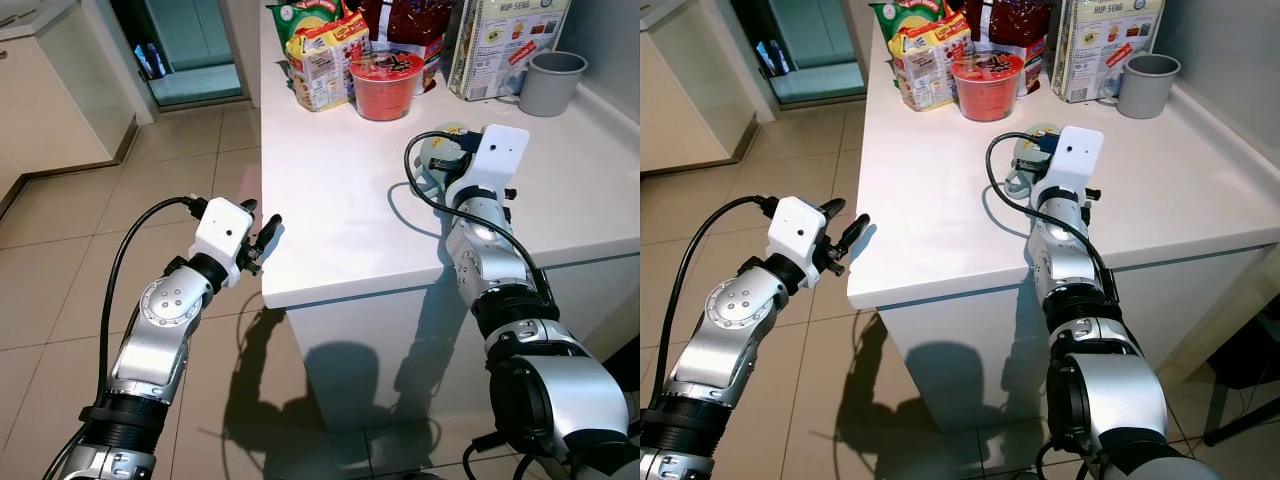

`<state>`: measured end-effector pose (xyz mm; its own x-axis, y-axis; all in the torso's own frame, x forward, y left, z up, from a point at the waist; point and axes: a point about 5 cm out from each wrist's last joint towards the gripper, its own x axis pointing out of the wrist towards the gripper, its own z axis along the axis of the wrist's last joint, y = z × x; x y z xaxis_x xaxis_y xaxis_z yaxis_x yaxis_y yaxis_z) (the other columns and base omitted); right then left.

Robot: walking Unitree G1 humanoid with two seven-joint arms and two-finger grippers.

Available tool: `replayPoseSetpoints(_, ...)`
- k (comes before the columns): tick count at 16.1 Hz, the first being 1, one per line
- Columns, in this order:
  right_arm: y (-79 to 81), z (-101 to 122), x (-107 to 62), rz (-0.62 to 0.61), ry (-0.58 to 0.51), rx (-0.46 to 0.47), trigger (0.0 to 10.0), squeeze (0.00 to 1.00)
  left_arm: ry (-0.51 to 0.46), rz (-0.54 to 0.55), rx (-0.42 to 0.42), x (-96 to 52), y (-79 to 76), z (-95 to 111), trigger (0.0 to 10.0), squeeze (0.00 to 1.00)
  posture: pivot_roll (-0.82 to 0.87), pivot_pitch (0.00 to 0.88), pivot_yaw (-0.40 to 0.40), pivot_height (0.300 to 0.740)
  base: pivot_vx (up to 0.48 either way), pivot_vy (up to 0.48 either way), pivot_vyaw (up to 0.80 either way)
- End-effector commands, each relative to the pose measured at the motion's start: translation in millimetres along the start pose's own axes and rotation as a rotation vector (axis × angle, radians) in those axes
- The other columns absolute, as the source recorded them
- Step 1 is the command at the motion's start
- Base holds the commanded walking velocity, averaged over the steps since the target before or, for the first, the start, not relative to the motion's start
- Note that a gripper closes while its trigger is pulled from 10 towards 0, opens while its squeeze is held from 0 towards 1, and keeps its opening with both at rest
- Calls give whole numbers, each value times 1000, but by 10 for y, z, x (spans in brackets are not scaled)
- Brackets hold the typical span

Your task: Setting the table

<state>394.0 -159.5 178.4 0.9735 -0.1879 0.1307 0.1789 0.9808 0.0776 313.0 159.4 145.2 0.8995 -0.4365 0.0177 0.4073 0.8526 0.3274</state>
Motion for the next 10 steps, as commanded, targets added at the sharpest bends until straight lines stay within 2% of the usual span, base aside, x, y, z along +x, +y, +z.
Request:
replayPoseSetpoints(1,2,18,-3,-4,-12,9,10000,1000,-8,10,16,6,36,38,10000,0,75,0,137,740,0,0,0)
replayPoseSetpoints(10,15,-38,-34,9,1,-1,10000,1000,-7,4,19,6,28,38,10000,0,74,0,140,740,0,0,0)
